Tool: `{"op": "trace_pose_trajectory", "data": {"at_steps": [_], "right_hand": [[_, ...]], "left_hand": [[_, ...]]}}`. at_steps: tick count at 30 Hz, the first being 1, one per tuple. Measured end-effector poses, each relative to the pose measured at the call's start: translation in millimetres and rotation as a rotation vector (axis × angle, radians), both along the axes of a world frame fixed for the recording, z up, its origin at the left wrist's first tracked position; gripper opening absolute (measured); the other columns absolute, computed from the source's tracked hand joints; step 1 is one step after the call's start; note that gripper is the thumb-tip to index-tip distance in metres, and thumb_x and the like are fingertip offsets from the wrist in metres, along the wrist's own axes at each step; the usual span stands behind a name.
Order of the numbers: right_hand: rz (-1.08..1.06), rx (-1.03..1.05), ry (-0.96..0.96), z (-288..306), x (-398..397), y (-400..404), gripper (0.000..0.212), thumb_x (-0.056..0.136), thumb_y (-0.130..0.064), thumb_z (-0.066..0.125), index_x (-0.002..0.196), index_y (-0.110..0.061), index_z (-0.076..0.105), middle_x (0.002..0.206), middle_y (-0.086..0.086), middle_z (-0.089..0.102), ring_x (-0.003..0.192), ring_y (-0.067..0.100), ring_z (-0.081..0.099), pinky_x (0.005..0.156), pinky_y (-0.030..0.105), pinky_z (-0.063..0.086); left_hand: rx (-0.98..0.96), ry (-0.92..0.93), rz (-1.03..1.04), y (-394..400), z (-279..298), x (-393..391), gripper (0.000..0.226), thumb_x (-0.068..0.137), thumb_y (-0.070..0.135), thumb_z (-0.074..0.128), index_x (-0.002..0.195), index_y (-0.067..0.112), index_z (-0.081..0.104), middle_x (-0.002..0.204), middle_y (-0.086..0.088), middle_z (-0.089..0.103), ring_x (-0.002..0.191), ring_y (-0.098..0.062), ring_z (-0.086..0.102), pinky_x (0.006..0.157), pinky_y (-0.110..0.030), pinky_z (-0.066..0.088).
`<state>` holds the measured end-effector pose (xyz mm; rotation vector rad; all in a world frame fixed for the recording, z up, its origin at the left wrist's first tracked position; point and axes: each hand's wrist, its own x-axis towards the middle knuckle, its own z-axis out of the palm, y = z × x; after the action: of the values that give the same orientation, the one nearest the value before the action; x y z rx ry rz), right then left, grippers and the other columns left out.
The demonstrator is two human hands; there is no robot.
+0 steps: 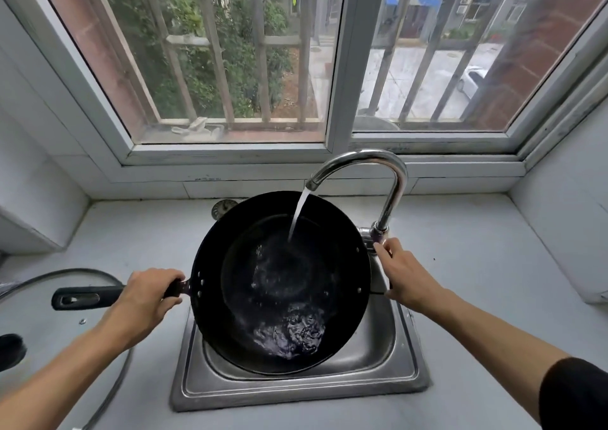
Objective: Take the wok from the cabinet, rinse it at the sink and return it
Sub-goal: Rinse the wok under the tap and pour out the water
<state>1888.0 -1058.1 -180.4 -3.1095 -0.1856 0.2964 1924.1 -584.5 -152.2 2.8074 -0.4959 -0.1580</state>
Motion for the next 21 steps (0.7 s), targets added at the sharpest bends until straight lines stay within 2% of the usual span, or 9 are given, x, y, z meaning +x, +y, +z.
{"op": "trace_pose_trajectory", "data": {"at_steps": [5, 9, 12, 14, 16, 19, 21], "right_hand": [[-0.097, -0.021, 0.002, -8.8, 0.9, -5.2, 0.078, 0.049, -0.008, 0.085, 0.116, -0.011, 0.044, 0.111, 0.011, 0.040, 0.061, 0.030, 0.049, 0.055, 0.042, 0.050], [-0.175, -0.015, -0.054, -12.9, -1.3, -6.2, 0.071, 0.050, -0.004, 0.087, 0.108, -0.010, 0.046, 0.099, 0.011, 0.040, 0.054, 0.030, 0.046, 0.049, 0.043, 0.045], [-0.209, 0.037, -0.091, -13.6, -4.8, -4.1, 0.066, 0.049, -0.002, 0.090, 0.099, -0.008, 0.048, 0.092, 0.013, 0.043, 0.050, 0.033, 0.045, 0.047, 0.039, 0.038], [-0.212, 0.055, -0.089, -12.8, -5.6, -4.5, 0.065, 0.048, -0.006, 0.093, 0.096, -0.007, 0.049, 0.091, 0.013, 0.046, 0.052, 0.033, 0.047, 0.050, 0.037, 0.034], [-0.204, 0.054, -0.088, -11.7, -5.6, -7.1, 0.060, 0.056, -0.016, 0.092, 0.097, -0.007, 0.050, 0.094, 0.012, 0.048, 0.059, 0.033, 0.049, 0.056, 0.039, 0.038], [-0.152, 0.071, -0.112, -8.7, -4.7, -12.2, 0.044, 0.072, -0.024, 0.084, 0.098, -0.008, 0.052, 0.095, 0.009, 0.052, 0.074, 0.031, 0.053, 0.068, 0.040, 0.046], [-0.116, 0.096, -0.121, -5.3, -4.2, -14.2, 0.036, 0.080, -0.031, 0.076, 0.096, -0.008, 0.053, 0.094, 0.008, 0.054, 0.078, 0.031, 0.053, 0.071, 0.040, 0.046]], "left_hand": [[0.057, 0.020, 0.047, -14.7, -10.5, -2.2, 0.025, 0.077, 0.008, 0.073, 0.096, 0.016, 0.060, 0.087, 0.000, 0.062, 0.089, -0.029, 0.058, 0.079, -0.040, 0.039], [0.015, -0.041, 0.058, -22.3, -15.8, -6.1, 0.030, 0.070, 0.003, 0.078, 0.089, 0.015, 0.057, 0.081, 0.000, 0.056, 0.078, -0.029, 0.054, 0.071, -0.041, 0.040], [0.021, -0.118, 0.043, -26.5, -20.7, -5.9, 0.039, 0.060, 0.000, 0.084, 0.088, 0.011, 0.059, 0.079, -0.002, 0.056, 0.073, -0.032, 0.055, 0.062, -0.043, 0.042], [0.045, -0.166, 0.038, -29.9, -23.7, -3.4, 0.042, 0.057, 0.000, 0.086, 0.088, 0.011, 0.060, 0.078, -0.004, 0.057, 0.071, -0.034, 0.056, 0.059, -0.042, 0.040], [0.052, -0.193, 0.057, -32.4, -27.0, -0.7, 0.042, 0.056, -0.001, 0.086, 0.088, 0.010, 0.060, 0.077, -0.005, 0.058, 0.071, -0.035, 0.056, 0.058, -0.041, 0.038], [0.041, -0.213, 0.094, -34.2, -31.4, 3.0, 0.042, 0.056, -0.002, 0.086, 0.088, 0.010, 0.060, 0.076, -0.006, 0.058, 0.070, -0.036, 0.056, 0.058, -0.041, 0.036], [0.031, -0.226, 0.102, -34.6, -33.7, 6.3, 0.043, 0.056, -0.003, 0.085, 0.088, 0.010, 0.060, 0.078, -0.007, 0.059, 0.071, -0.037, 0.056, 0.060, -0.042, 0.037]]}}
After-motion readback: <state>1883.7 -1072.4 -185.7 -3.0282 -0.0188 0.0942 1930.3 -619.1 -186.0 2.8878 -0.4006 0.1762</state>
